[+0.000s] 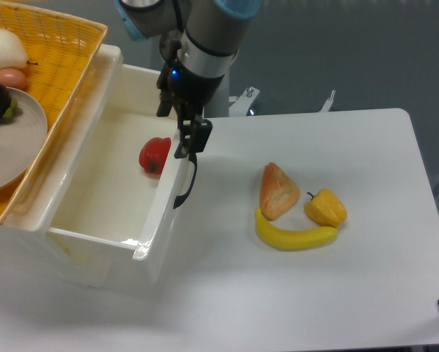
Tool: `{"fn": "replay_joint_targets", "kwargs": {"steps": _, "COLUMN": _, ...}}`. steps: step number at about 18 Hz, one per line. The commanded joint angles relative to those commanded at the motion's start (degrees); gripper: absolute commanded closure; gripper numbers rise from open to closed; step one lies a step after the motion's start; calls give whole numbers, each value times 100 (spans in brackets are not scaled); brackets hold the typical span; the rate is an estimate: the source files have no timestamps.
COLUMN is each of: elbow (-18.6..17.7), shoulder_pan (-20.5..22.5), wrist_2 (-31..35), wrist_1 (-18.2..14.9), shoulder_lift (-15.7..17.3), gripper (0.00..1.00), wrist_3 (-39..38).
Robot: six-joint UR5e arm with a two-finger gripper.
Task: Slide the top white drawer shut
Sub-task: 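Raise the gripper away from the drawer and move it over the bread slice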
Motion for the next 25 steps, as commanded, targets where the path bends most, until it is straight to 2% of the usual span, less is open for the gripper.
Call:
{"fn": "replay_joint_targets", "kwargs": {"steps": 4, "elbow": -26, "shoulder_pan": 369, "wrist_2": 149, "wrist_1": -17, "shoulder_lift": 62, "gripper": 0, "wrist_3": 9}}
{"fn": "replay_joint_targets", "kwargs": {"steps": 9, "elbow": -44, "shoulder_pan": 580, "wrist_2": 158, "wrist_1": 0, "shoulder_lift": 62, "gripper": 0, "wrist_3": -113}}
{"fn": "replay_joint_targets", "kwargs": {"steps": 14, "elbow": -79, "shoulder_pan": 598, "wrist_2": 482, "wrist_1": 17, "shoulder_lift": 44, "gripper": 0, "wrist_3": -1070}}
{"fn": "replay_joint_targets", "kwargs": {"steps": 18, "elbow": -70, "shoulder_pan": 598, "wrist_2": 896, "wrist_1": 17, "shoulder_lift": 0, "gripper": 0, "wrist_3": -1178}}
{"fn": "replay_joint_targets", "kwargs": {"steps": 25, "elbow": -79, "shoulder_pan": 1002, "wrist_2": 914, "wrist_1": 149, "shoulder_lift": -26, "gripper": 0, "wrist_3": -1976}}
